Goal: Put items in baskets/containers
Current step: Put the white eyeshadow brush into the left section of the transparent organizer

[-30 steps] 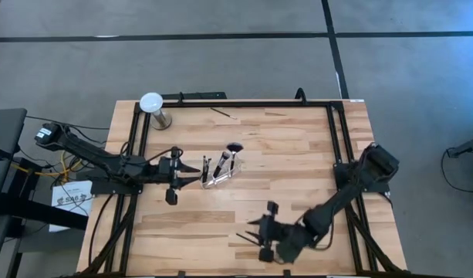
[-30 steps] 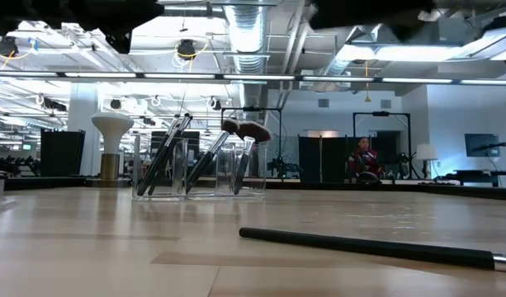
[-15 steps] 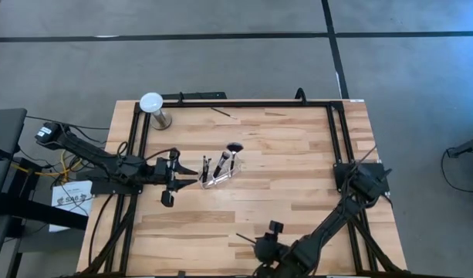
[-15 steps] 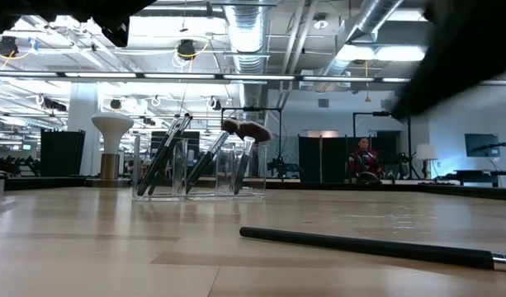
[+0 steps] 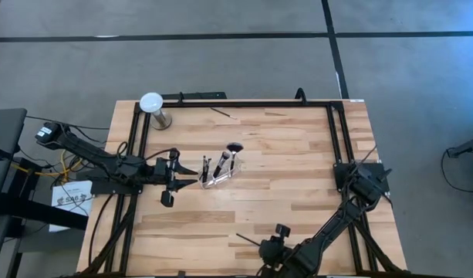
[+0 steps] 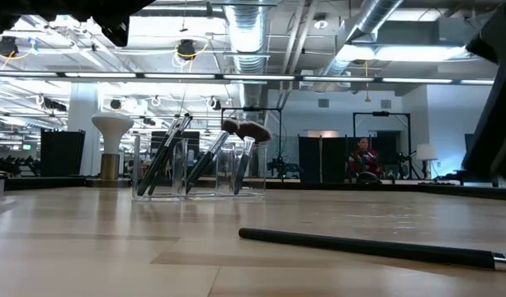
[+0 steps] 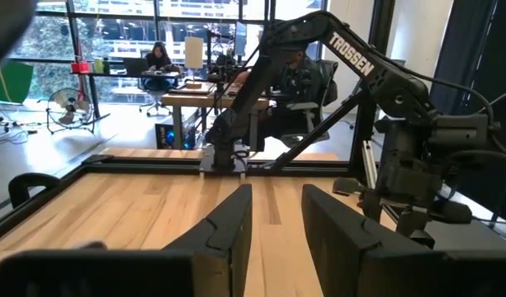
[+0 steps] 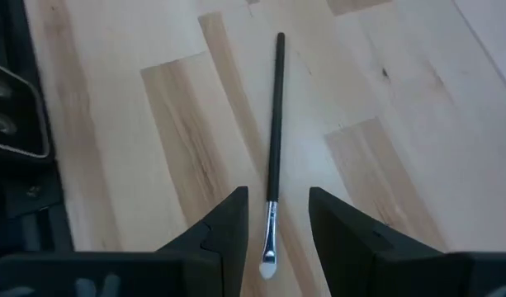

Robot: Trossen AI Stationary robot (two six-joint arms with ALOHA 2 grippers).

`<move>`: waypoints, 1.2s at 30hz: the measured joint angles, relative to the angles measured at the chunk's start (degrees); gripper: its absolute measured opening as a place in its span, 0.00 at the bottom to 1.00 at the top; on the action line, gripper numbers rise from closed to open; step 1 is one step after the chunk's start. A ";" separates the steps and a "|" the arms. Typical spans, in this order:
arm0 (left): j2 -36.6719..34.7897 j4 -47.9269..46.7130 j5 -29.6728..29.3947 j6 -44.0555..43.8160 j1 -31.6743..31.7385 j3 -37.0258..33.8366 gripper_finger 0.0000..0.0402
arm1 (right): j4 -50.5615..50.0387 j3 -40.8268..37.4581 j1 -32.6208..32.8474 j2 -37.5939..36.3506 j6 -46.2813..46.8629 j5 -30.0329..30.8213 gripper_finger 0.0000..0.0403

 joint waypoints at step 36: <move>0.00 0.00 -0.02 0.00 0.00 0.00 0.26 | 0.58 0.13 -2.76 3.93 1.15 -12.87 0.06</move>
